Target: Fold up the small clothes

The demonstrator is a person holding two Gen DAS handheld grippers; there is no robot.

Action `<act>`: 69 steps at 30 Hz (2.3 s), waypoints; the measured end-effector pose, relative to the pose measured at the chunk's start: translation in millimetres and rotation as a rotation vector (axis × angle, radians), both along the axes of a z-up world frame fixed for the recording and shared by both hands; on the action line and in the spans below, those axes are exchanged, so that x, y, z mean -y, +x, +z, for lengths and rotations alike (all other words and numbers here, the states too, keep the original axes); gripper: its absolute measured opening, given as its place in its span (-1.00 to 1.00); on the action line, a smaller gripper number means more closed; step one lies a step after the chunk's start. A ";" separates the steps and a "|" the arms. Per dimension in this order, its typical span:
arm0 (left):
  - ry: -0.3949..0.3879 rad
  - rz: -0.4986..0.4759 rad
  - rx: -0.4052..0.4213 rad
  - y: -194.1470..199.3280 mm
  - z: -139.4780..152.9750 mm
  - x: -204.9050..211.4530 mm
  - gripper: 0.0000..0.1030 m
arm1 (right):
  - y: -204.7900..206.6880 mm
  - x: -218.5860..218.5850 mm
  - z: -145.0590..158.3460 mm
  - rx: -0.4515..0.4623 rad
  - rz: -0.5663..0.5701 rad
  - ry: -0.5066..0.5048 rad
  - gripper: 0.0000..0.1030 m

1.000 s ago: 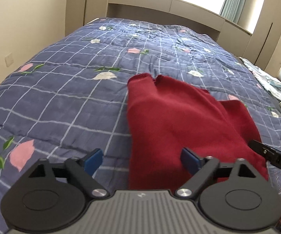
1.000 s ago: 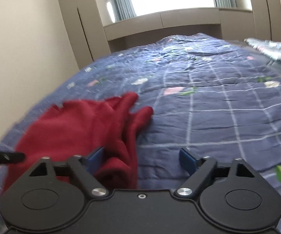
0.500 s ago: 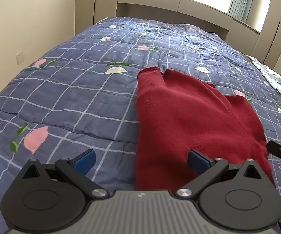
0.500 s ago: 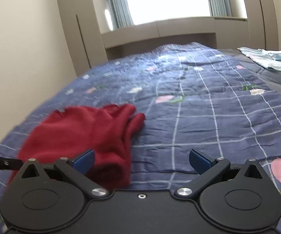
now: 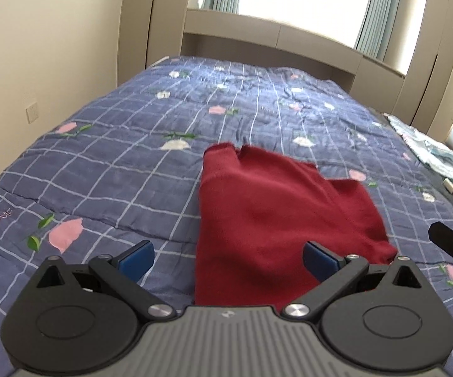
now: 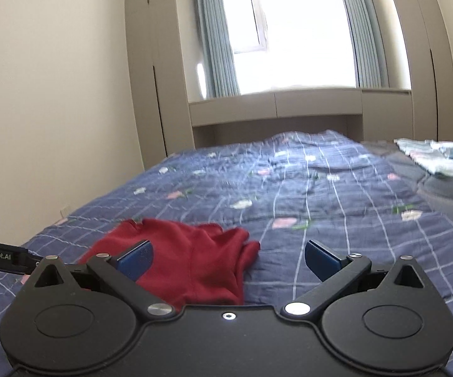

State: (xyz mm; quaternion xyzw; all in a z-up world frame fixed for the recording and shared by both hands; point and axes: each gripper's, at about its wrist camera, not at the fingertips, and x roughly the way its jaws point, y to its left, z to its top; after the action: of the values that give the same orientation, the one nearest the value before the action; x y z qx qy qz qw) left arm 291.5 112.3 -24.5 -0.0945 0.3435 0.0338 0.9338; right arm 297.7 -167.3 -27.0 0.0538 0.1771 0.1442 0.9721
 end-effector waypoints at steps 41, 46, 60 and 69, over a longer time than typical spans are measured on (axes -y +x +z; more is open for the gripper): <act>0.130 -0.041 0.228 -188.6 20.6 35.9 0.99 | -196.0 -5.9 25.1 0.115 -0.010 -0.027 0.99; 0.125 -0.014 0.221 -207.0 7.4 26.4 0.99 | -211.4 -9.9 14.0 0.109 -0.014 -0.036 0.99; 0.123 0.023 0.233 -216.1 -13.9 18.4 0.99 | -212.1 -8.9 -12.1 0.098 -0.049 -0.036 0.99; 0.115 0.031 0.209 -211.3 -19.7 17.4 0.99 | -206.4 -9.1 -19.8 0.071 -0.048 -0.036 0.99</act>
State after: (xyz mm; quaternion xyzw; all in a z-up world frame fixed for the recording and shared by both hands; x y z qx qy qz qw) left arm 80.2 94.9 -44.3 -0.0490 0.2401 0.0579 0.9678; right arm 91.3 -158.2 -46.7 0.0355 0.1438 0.1193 0.9817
